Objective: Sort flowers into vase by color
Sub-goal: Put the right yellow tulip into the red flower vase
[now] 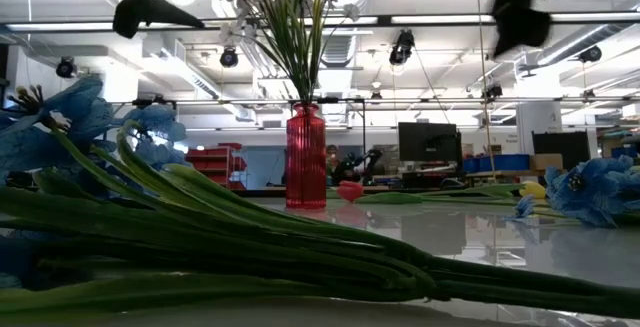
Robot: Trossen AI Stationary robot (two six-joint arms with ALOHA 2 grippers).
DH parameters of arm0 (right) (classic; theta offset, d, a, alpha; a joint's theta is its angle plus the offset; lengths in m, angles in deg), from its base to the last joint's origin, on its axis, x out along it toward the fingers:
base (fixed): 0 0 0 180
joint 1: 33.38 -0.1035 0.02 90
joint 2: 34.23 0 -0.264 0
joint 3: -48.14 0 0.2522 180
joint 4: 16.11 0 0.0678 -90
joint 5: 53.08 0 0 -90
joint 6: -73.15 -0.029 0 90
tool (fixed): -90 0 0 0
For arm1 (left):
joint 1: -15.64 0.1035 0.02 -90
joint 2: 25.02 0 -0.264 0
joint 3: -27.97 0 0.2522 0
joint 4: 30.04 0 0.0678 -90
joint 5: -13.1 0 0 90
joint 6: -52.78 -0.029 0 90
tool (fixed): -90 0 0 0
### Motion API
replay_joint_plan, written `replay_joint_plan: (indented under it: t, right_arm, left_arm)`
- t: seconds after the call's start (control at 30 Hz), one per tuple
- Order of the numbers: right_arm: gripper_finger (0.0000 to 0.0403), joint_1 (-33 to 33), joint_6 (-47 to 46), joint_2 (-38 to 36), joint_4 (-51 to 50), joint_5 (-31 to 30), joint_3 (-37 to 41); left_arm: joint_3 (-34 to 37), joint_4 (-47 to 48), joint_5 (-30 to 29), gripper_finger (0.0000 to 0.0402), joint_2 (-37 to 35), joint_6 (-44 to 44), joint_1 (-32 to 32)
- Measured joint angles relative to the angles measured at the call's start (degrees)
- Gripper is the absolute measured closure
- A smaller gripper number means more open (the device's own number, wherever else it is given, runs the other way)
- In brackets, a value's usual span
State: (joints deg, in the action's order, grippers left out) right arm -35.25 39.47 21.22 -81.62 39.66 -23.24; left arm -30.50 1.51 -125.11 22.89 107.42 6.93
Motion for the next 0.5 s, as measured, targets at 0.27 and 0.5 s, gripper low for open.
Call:
replay_joint_plan:
  t: [0.27, 0.5]
  right_arm:
    - [0.0078, 0.1, 0.6, -3.6, -7.1, -1.3, 0.1]
    - [0.0078, 0.1, 6.5, -4.2, -7.1, -1.3, 0.1]
  left_arm:
    - [-4.3, 0.1, -5.8, 0.0169, 5.0, 5.8, 0.3]
    - [-9.4, 1.9, -5.9, 0.0169, 7.0, 11.3, 0.3]
